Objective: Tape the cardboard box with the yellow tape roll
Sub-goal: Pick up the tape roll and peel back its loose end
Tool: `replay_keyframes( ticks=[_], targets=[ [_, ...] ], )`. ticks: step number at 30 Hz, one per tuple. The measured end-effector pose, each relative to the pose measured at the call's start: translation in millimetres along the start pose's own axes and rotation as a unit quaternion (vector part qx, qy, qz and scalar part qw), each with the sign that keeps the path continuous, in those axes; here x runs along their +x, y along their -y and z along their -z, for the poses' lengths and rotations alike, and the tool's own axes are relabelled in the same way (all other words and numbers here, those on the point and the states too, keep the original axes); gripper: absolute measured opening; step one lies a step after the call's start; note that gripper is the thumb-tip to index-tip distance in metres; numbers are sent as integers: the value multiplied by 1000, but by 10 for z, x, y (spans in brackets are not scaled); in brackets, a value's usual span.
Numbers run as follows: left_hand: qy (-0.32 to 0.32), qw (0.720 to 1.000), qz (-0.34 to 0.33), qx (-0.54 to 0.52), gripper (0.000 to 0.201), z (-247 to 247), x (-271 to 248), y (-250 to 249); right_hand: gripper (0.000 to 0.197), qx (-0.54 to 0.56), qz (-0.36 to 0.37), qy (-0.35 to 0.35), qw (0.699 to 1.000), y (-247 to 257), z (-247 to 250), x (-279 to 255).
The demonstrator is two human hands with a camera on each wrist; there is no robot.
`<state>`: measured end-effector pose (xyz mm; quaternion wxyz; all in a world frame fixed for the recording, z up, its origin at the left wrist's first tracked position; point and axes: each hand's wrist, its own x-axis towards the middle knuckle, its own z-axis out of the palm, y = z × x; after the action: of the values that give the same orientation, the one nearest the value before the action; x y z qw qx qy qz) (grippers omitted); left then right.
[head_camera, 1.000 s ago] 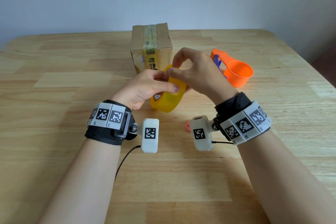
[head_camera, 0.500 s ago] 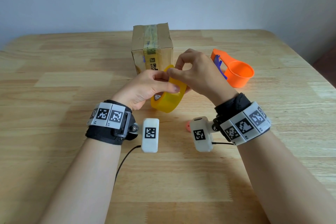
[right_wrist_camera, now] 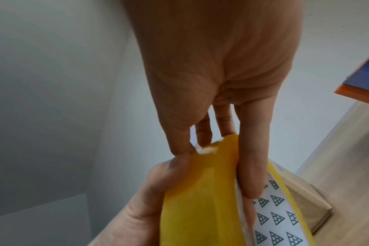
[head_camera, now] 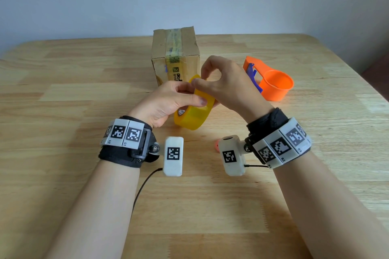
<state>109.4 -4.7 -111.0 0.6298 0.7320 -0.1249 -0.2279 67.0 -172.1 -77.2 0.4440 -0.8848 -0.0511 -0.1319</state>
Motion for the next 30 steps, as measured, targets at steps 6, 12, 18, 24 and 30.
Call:
replay_keyframes(
  ticks=[6,12,18,24,30],
  targets=[
    [0,1000,0,5,24,3,4,16,16,13,13,10,1000,4,22,-6],
    [-7,1000,-5,3,25,-29,-8,-7,26,-1,21,11,1000,-36,16,10],
    [-13,1000,-14,11,51,-23,-36,-50,18,35,-14,35,999,-45,101,22],
    [-33,999,-23,33,68,59,-66,-73,16,5,10,46,999,-58,184,23],
    [-41,998,-13,53,43,45,-90,-106,8,-32,35,36,998,-43,181,30]
  ],
)
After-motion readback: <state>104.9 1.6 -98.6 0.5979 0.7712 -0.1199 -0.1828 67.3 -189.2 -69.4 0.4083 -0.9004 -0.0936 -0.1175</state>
